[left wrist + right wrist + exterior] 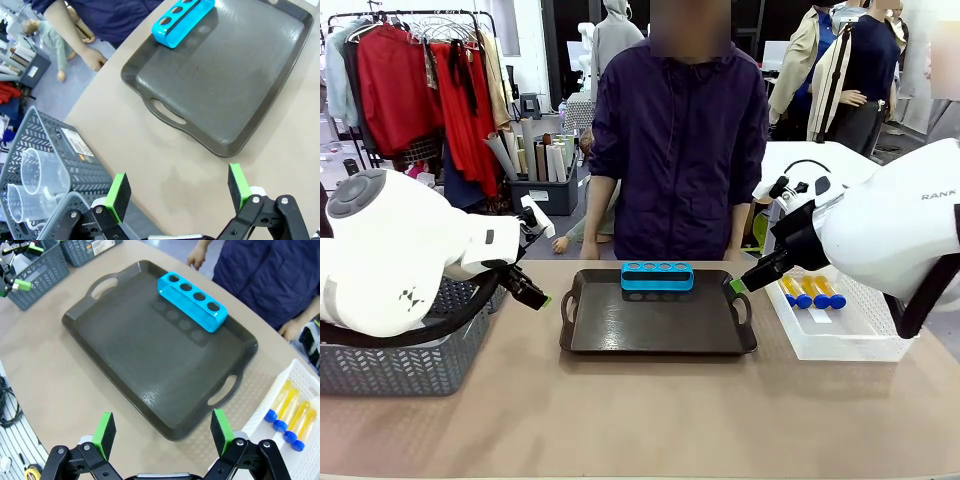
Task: Prepare the laboratory tools.
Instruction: Pick up one Large Measuring Cup and place it on the Handle tray.
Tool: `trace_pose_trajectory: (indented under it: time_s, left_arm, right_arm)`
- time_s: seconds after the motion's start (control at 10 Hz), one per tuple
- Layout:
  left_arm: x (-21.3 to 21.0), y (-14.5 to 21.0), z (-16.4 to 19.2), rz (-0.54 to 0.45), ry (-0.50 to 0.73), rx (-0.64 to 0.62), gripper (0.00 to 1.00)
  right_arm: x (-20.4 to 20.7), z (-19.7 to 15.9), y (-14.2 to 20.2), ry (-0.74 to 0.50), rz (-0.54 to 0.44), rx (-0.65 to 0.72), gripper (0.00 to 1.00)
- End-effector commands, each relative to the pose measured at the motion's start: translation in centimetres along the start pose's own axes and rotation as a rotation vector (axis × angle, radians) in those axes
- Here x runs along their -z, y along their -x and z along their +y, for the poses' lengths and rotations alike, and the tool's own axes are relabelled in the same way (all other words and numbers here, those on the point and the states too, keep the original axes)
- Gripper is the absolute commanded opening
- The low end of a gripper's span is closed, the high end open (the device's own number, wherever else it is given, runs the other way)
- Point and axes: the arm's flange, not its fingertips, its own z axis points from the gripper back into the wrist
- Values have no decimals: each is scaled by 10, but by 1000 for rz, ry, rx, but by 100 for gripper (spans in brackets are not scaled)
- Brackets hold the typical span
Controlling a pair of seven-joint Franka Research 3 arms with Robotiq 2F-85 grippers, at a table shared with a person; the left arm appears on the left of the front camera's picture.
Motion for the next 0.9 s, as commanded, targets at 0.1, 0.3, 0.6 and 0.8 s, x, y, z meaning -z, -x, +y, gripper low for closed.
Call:
trace_pose_trajectory:
  time_s: [0.1,0.3,0.6,0.8]
  left_arm:
    - [-6,-6,3,78,107,15,100]
    - [-24,-21,4,107,266,38,100]
    - [-62,-40,15,32,363,52,100]
    - [-88,-50,31,-62,371,58,100]
  right_arm:
    - [-1,1,-4,-40,13,-27,100]
    - [-5,1,-13,-101,-3,-76,100]
    - [-30,-6,-29,-177,-30,-123,100]
    - [-57,-20,-45,-223,-36,-171,100]
